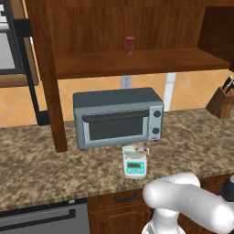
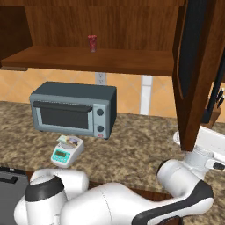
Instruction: Pick the bar and place it on the digital scale for weighing, and close the cabinet.
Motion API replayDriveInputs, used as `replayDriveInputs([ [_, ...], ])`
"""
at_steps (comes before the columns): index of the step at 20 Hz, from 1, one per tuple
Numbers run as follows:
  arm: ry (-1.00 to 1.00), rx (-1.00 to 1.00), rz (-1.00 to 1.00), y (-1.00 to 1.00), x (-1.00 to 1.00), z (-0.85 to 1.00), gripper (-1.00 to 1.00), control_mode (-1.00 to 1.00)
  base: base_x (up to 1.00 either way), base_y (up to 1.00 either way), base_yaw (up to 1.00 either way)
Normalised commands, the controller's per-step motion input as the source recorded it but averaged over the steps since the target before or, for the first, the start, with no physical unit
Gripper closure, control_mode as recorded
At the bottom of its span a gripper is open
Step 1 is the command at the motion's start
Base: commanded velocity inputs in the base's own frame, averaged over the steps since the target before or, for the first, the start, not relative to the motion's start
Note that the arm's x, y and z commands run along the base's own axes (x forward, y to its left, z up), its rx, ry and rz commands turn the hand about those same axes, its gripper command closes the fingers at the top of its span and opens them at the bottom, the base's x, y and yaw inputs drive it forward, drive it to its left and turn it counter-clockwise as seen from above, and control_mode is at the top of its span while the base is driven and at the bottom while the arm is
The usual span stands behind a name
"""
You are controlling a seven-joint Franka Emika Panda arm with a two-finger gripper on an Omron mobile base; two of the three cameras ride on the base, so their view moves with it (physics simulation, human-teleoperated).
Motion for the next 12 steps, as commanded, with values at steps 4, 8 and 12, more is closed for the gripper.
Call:
replayDriveInputs([
  [4,-0.65,0.00,0.30,0.30,-0.54,0.67,-1.00,-1.00,0.00,0.00,0.00],
  [8,-0.51,0.00,0.31,0.64,-0.30,0.69,-1.00,-1.00,0.00,0.00,0.00],
  [12,-0.29,-0.05,0.18,0.88,-0.27,0.43,-1.00,-1.00,0.00,0.00,0.00],
])
